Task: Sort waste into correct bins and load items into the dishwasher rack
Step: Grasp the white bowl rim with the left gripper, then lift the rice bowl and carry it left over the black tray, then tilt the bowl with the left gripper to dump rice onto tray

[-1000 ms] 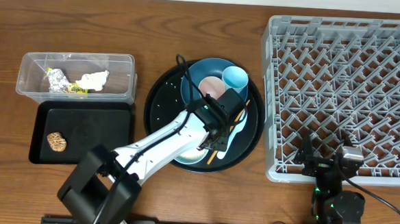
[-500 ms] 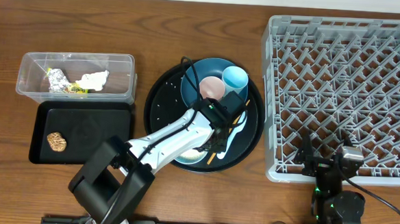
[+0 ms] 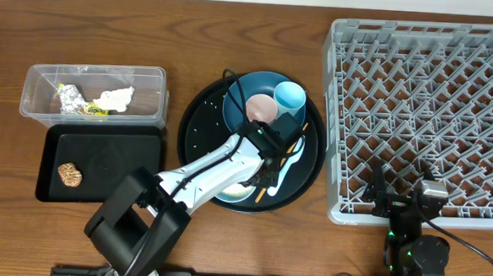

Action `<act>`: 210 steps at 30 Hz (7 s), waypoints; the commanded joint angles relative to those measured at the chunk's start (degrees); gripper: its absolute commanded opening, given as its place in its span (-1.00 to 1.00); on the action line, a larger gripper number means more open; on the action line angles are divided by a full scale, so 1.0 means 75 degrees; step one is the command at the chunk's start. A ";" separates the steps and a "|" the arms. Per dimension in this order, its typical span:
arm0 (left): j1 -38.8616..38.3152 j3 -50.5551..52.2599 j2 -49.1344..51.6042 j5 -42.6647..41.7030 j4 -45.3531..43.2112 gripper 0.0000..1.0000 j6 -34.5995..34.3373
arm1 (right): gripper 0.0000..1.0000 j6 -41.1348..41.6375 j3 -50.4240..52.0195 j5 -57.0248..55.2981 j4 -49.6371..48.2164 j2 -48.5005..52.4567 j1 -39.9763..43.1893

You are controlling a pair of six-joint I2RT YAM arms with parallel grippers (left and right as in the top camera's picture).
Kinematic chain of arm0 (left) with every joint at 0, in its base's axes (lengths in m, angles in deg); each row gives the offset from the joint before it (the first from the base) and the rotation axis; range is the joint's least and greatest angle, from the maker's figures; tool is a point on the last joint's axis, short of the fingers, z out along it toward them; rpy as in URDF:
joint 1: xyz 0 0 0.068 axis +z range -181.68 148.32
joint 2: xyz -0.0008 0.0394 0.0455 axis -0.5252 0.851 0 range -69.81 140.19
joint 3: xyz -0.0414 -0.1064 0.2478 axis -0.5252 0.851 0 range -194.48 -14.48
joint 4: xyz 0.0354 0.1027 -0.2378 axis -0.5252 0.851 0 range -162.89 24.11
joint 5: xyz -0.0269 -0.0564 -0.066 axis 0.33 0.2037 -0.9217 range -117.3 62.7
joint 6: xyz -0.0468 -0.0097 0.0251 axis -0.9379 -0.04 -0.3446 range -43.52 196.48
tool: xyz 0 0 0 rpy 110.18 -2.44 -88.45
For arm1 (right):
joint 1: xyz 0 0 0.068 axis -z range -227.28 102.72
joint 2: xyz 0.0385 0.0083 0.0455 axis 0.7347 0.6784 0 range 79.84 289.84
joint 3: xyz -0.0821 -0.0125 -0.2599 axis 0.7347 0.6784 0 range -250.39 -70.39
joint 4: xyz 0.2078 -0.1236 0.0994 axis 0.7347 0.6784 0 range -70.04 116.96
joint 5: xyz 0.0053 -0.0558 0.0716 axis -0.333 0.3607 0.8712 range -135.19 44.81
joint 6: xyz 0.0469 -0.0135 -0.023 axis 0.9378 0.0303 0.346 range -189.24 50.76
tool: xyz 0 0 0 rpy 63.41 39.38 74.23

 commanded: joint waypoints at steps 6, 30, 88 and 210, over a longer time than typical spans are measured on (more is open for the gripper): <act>0.0000 0.0067 0.0029 0.0149 0.0085 -0.56 -0.0032 | 0.98 -0.0087 0.0012 -0.0076 0.0026 0.0000 -0.0061; 0.0029 0.0064 -0.0023 0.0149 0.0210 -0.88 0.0052 | 0.98 -0.0087 0.0012 -0.0076 0.0026 0.0000 -0.0061; 0.7143 0.0015 -0.3518 -0.3258 0.1425 -0.88 0.3182 | 0.98 -0.0087 0.0012 -0.0076 0.0026 0.0000 -0.0061; 1.3385 0.2404 -0.1029 -1.1873 -0.2008 -0.87 0.4007 | 0.98 -0.0087 0.0012 -0.0076 0.0026 0.0000 -0.0061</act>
